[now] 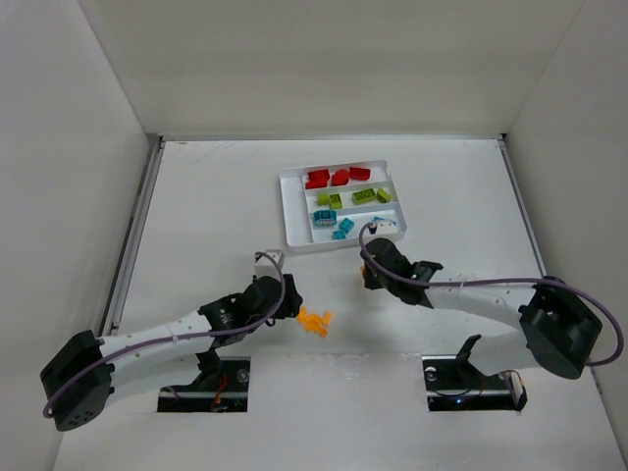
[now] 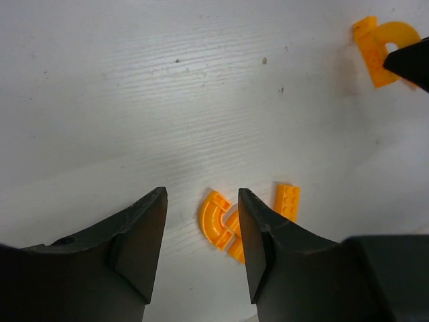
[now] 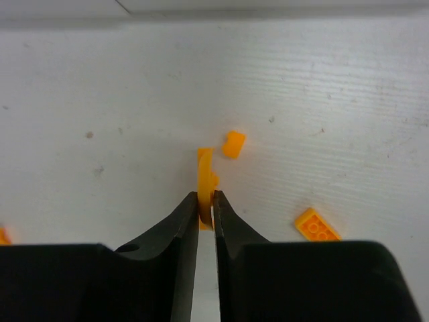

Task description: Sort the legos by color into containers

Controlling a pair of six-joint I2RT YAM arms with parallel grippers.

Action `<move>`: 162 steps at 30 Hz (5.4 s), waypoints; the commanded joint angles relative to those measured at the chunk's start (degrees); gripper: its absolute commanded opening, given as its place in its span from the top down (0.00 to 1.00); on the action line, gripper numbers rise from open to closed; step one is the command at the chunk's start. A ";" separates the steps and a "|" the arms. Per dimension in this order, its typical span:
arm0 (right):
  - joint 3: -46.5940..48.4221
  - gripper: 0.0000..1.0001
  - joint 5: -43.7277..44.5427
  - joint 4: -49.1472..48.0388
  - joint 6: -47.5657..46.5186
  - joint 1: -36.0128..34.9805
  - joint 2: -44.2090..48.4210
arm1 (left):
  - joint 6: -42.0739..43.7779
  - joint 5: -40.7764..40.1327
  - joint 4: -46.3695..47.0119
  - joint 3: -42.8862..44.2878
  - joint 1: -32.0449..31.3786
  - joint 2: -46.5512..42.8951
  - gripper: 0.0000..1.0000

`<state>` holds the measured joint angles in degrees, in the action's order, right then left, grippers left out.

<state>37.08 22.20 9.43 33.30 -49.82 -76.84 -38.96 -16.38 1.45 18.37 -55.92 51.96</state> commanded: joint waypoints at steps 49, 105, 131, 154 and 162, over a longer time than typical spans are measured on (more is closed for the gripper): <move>-4.91 0.64 -1.45 -14.79 3.00 -1.72 10.04 | -4.73 -6.73 0.65 3.60 -9.42 12.89 0.65; -10.10 0.33 -4.61 -3.89 19.61 10.06 8.20 | 7.76 -5.59 6.89 15.11 4.37 11.49 0.88; -1.39 0.78 11.29 5.69 19.44 -4.18 -2.54 | 12.24 -4.53 16.12 29.61 19.40 31.43 0.88; 5.71 0.77 0.84 -5.99 8.98 -6.65 7.86 | 14.70 -5.86 19.90 39.46 23.97 44.55 0.60; 18.53 0.76 -5.05 -15.05 3.09 -3.49 -8.92 | 10.40 -4.98 19.29 27.88 25.12 25.67 0.66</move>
<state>50.13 20.91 1.54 39.99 -54.89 -80.97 -26.15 -20.99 19.11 50.30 -31.46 86.67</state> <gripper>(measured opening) 0.252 0.348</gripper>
